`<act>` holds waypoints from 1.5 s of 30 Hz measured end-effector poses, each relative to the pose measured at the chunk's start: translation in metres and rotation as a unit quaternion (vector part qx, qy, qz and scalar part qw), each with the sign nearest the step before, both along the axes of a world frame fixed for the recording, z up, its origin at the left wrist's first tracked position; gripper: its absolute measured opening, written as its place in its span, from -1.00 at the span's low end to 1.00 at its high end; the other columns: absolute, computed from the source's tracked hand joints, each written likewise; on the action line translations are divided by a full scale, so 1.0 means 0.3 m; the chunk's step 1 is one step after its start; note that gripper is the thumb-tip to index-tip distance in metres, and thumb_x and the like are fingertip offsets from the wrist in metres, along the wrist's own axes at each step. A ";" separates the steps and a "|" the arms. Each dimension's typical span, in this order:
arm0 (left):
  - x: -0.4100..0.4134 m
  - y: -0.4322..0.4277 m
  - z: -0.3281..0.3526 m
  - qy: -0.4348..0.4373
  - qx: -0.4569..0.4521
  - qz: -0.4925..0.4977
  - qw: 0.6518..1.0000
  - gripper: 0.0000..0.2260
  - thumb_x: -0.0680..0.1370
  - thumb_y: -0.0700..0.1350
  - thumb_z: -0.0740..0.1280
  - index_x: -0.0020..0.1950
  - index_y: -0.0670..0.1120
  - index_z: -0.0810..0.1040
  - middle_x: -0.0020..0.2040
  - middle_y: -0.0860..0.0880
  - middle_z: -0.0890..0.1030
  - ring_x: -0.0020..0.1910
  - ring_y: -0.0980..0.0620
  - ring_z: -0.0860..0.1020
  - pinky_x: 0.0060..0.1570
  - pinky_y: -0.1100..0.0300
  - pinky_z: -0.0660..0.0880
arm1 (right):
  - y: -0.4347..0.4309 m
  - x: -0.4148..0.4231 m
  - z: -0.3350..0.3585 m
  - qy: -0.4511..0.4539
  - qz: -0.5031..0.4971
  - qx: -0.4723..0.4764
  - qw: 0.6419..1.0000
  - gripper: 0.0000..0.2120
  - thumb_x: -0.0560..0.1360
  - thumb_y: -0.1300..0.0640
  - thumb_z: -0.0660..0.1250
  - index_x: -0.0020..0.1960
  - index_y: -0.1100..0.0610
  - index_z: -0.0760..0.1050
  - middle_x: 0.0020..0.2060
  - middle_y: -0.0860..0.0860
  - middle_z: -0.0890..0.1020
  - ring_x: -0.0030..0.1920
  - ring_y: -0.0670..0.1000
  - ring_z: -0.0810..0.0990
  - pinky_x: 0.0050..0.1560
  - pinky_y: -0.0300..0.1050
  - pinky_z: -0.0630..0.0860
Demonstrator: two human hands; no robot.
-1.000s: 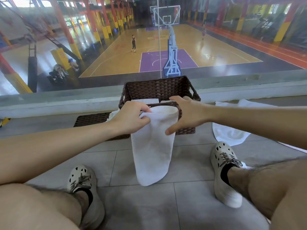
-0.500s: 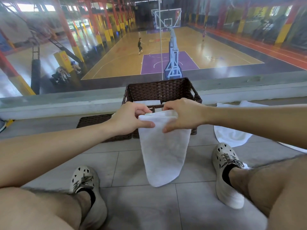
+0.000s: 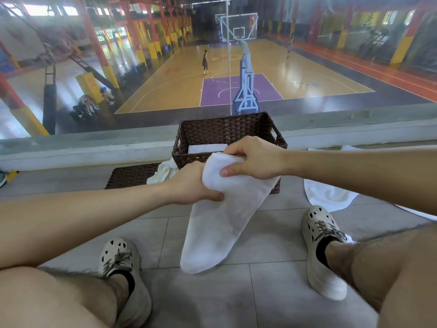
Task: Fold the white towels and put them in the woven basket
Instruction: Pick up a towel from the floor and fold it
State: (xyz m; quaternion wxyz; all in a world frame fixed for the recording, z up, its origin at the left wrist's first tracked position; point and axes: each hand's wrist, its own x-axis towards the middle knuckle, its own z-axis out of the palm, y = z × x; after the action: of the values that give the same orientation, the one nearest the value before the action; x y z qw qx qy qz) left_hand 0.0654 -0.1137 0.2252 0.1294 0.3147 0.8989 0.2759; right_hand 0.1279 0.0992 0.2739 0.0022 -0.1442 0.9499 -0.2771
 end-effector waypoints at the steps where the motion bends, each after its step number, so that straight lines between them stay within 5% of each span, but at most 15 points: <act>1: -0.002 -0.003 0.007 -0.007 0.005 0.001 1.000 -0.63 0.34 0.01 0.70 0.08 0.03 0.71 -0.04 0.05 0.74 0.00 0.03 0.70 0.03 -0.03 0.66 | -0.010 -0.007 0.012 0.003 -0.001 0.001 1.000 -0.73 0.56 -0.07 0.52 -0.12 0.11 0.61 -0.23 0.03 0.62 -0.20 -0.02 0.53 -0.04 0.02 0.52; 4: -0.025 -0.059 0.005 -0.043 0.018 0.007 0.999 -0.39 0.17 0.13 0.71 0.17 0.05 0.69 0.07 0.08 0.74 0.10 0.07 0.70 0.13 -0.04 0.67 | -0.034 -0.029 0.087 0.014 -0.003 -0.010 1.000 -0.77 0.60 -0.02 0.48 -0.01 0.15 0.61 -0.08 0.11 0.67 -0.03 0.10 0.63 0.10 0.08 0.56; 7: -0.053 -0.151 -0.057 -0.106 -0.004 -0.011 0.994 -0.38 0.24 -0.05 0.76 0.26 0.03 0.67 0.16 0.09 0.74 0.19 0.08 0.68 0.23 -0.05 0.66 | -0.032 -0.047 0.163 0.005 0.003 -0.024 1.000 -0.82 0.64 -0.04 0.44 0.14 0.06 0.64 0.04 0.04 0.70 0.09 0.07 0.66 0.18 0.05 0.59; 13: -0.085 -0.229 -0.232 -0.083 0.046 0.009 0.995 -0.01 0.29 -0.05 0.75 0.59 0.22 0.29 0.42 0.30 0.48 0.38 0.30 0.46 0.34 0.21 0.48 | 0.054 -0.121 -0.015 -0.031 -0.035 -0.130 0.990 -0.86 0.67 0.08 0.41 0.12 0.15 0.60 0.02 0.14 0.70 -0.04 0.02 0.64 0.17 0.17 0.62; 16: -0.127 -0.281 -0.345 -0.067 -0.080 -0.002 0.995 -0.43 0.37 0.03 0.68 0.33 0.06 0.59 0.20 0.18 0.65 0.14 0.18 0.59 0.13 0.11 0.54 | 0.121 -0.153 -0.151 -0.065 -0.063 -0.184 0.979 -0.93 0.68 0.11 0.41 0.04 0.10 0.60 -0.07 0.07 0.68 -0.07 0.06 0.65 0.06 0.07 0.61; 19: -0.178 -0.325 -0.382 0.055 -0.130 -0.011 0.990 -0.75 0.50 0.10 0.47 -0.16 -0.07 0.58 -0.26 0.00 0.63 -0.25 -0.05 0.57 -0.14 -0.11 0.55 | 0.180 -0.193 -0.230 -0.058 -0.091 -0.156 0.982 -0.90 0.65 0.07 0.43 0.02 0.09 0.56 -0.13 0.08 0.60 -0.11 0.00 0.54 -0.01 0.03 0.51; 21: -0.201 -0.325 -0.348 0.200 -0.112 0.000 0.973 -0.85 0.52 0.07 0.30 -0.13 0.02 0.57 -0.34 0.06 0.55 -0.33 -0.07 0.51 -0.26 -0.10 0.57 | 0.229 -0.207 -0.256 -0.025 -0.112 -0.147 0.982 -0.95 0.62 0.13 0.43 0.07 0.02 0.61 -0.03 0.08 0.68 -0.03 -0.04 0.61 0.07 -0.01 0.54; 23: -0.198 -0.322 -0.335 0.337 -0.107 -0.007 0.935 -0.73 0.53 -0.02 0.24 0.14 0.10 0.66 -0.21 0.07 0.66 -0.26 -0.12 0.61 -0.32 -0.07 0.58 | 0.268 -0.184 -0.284 0.037 -0.125 -0.108 0.985 -0.81 0.57 0.21 0.41 0.10 -0.04 0.60 -0.02 -0.03 0.70 0.01 -0.03 0.66 0.03 -0.03 0.57; 27: -0.144 -0.335 -0.512 0.443 -0.112 -0.077 0.886 -0.49 0.52 -0.26 0.31 0.50 -0.19 0.56 0.36 -0.16 0.68 0.12 -0.19 0.73 -0.15 -0.09 0.70 | 0.306 -0.048 -0.513 0.126 -0.093 0.062 0.986 -0.58 0.37 0.33 0.34 0.17 0.02 0.55 0.10 -0.03 0.69 0.08 0.09 0.64 0.05 0.03 0.57; 30: -0.016 -0.331 -0.827 0.322 -0.186 -0.185 0.910 -0.39 0.56 -0.24 0.17 0.65 -0.20 0.35 0.49 -0.28 0.55 0.31 -0.25 0.66 0.13 -0.15 0.69 | 0.321 0.084 -0.829 -0.047 -0.016 0.251 0.967 -0.48 0.37 0.28 0.32 0.31 0.02 0.48 0.31 -0.01 0.59 0.34 0.14 0.56 0.36 0.06 0.42; 33: 0.125 -0.359 -1.089 0.182 -0.261 -0.219 0.922 -0.22 0.54 -0.17 0.15 0.77 -0.05 -0.01 0.69 -0.23 0.27 0.66 -0.26 0.29 0.57 -0.23 0.35 | 0.327 0.224 -1.055 -0.200 0.022 0.355 0.913 -0.25 0.47 0.24 0.29 0.64 0.01 0.26 0.67 -0.07 0.23 0.63 0.04 0.26 0.59 0.17 0.20; 37: 0.132 -0.358 -1.081 0.160 -0.170 -0.173 0.957 -0.44 0.69 -0.05 0.20 0.71 -0.05 0.28 0.71 -0.13 0.27 0.71 -0.13 0.21 0.65 -0.19 0.20 | 0.273 0.202 -1.075 -0.125 -0.083 0.307 0.940 -0.70 0.54 0.16 0.27 0.24 0.02 0.56 0.21 -0.02 0.61 0.27 0.11 0.55 0.26 0.05 0.44; 39: 0.098 -0.327 -1.034 0.177 -0.152 -0.116 0.965 -0.46 0.76 0.11 0.12 0.74 0.00 0.20 0.74 -0.10 0.18 0.74 -0.09 0.11 0.69 -0.16 0.12 | 0.220 0.132 -1.052 -0.112 -0.197 0.224 0.948 -0.80 0.62 0.09 0.23 0.18 0.10 0.55 0.11 0.06 0.61 0.16 0.17 0.57 0.09 0.10 0.55; 42: 0.077 -0.303 -1.059 0.155 -0.207 -0.117 0.959 -0.38 0.76 0.28 -0.01 0.78 0.13 -0.09 0.78 -0.04 -0.13 0.75 -0.07 -0.17 0.71 -0.13 -0.11 | 0.177 0.047 -1.060 -0.179 -0.331 0.130 0.918 -0.59 0.66 -0.12 0.26 0.32 0.18 0.43 0.20 0.16 0.58 0.22 0.24 0.55 0.04 0.14 0.60; 45: 0.062 -0.349 -1.115 0.168 -0.231 -0.181 0.941 -0.38 0.75 0.24 0.09 0.78 0.11 0.01 0.78 -0.09 -0.07 0.76 -0.13 -0.08 0.71 -0.16 -0.05 | 0.188 0.021 -1.104 -0.284 -0.431 0.070 0.854 -0.22 0.56 -0.34 0.34 0.49 0.23 0.32 0.38 0.21 0.49 0.38 0.26 0.48 0.22 0.16 0.57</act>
State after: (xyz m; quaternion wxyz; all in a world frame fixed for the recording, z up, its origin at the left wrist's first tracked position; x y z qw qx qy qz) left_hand 0.0841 -0.2184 -0.1093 0.0935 0.4750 0.8747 -0.0244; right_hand 0.1341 0.1555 -0.0574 0.1619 0.3651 0.8920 -0.2119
